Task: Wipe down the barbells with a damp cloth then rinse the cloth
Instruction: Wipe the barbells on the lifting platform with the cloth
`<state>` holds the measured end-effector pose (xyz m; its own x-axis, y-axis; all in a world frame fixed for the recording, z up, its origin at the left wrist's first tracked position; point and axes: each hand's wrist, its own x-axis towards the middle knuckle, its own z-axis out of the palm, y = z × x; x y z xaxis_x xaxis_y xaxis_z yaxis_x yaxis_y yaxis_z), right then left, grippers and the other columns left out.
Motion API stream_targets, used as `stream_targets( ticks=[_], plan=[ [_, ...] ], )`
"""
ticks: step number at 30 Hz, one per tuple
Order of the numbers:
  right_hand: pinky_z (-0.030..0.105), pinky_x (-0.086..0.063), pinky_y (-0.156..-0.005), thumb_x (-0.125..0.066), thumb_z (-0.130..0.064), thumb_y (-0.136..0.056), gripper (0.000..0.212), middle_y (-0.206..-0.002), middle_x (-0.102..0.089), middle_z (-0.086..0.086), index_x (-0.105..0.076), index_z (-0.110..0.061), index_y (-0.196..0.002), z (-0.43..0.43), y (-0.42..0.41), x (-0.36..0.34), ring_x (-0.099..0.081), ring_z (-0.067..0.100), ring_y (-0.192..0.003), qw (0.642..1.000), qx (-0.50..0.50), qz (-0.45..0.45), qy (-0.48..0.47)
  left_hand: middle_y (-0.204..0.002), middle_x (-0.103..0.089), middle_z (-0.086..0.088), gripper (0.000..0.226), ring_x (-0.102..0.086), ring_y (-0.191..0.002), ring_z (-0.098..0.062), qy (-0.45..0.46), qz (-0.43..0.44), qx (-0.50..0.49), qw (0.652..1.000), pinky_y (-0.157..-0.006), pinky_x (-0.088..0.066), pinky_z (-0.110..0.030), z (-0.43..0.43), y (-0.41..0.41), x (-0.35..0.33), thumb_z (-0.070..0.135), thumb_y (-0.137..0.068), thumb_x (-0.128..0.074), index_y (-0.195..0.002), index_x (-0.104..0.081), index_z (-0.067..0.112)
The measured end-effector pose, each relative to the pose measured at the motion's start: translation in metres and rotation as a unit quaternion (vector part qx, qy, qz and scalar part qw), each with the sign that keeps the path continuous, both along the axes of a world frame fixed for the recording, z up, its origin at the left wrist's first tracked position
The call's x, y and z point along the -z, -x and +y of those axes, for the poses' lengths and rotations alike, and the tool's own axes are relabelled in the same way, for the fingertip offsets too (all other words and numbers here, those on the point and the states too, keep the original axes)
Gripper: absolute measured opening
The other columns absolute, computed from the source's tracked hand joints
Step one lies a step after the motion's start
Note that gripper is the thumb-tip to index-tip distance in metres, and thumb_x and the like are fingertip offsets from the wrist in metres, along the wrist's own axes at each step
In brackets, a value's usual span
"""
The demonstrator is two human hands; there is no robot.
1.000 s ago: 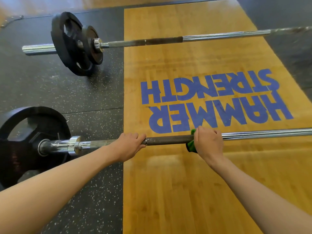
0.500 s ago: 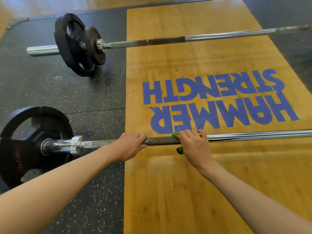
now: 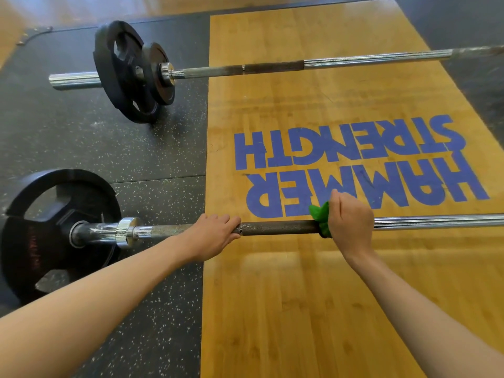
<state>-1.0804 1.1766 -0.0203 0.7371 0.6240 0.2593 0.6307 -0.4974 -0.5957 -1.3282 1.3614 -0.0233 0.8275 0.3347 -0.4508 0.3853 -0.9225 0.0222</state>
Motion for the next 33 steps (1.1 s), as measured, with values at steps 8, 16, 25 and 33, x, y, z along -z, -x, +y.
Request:
stream_targets(
  ticks=[8,16,25,33],
  plan=[
    [0.033,-0.039,-0.058,-0.042,-0.031,-0.103,0.040,-0.069,-0.052,0.000,-0.054,-0.014,-0.069,0.031,0.005,0.006,-0.051,0.024,-0.068,0.955,-0.122,-0.070,0.261,-0.112,-0.051,0.001,0.038,-0.041,-0.085,-0.019,0.000,0.011,0.003,1.000,-0.078,-0.032,-0.036,0.000,-0.001,-0.002,0.047,-0.107,-0.023,-0.130,-0.039,0.022],
    [0.039,-0.043,-0.068,-0.037,-0.044,-0.109,0.045,-0.080,-0.062,0.003,-0.064,-0.013,-0.091,-0.005,0.030,0.027,-0.055,0.026,-0.072,0.969,-0.093,-0.184,0.136,-0.112,-0.051,0.002,0.038,-0.050,-0.090,-0.022,-0.010,0.010,0.006,1.000,-0.078,-0.034,-0.037,-0.002,0.001,0.000,0.048,-0.107,-0.021,-0.129,-0.039,0.022],
    [0.042,-0.044,-0.073,-0.031,-0.037,-0.103,0.046,-0.085,-0.067,0.004,-0.070,-0.015,-0.093,0.039,0.089,0.030,-0.057,0.030,-0.078,0.957,-0.100,-0.143,0.230,-0.117,-0.052,0.000,0.039,-0.053,-0.098,-0.025,-0.011,0.009,0.012,1.000,-0.078,-0.033,-0.037,-0.002,0.000,0.000,0.047,-0.108,-0.023,-0.133,-0.038,0.021],
    [0.038,-0.040,-0.073,-0.038,-0.032,-0.100,0.034,-0.080,-0.061,0.001,-0.065,-0.018,-0.084,0.000,0.032,0.034,-0.054,0.024,-0.070,0.958,-0.124,-0.144,0.215,-0.115,-0.052,0.000,0.038,-0.052,-0.094,-0.024,-0.009,0.003,0.015,1.000,-0.080,-0.037,-0.038,-0.001,0.002,0.001,0.047,-0.108,-0.023,-0.132,-0.038,0.021]
  ],
)
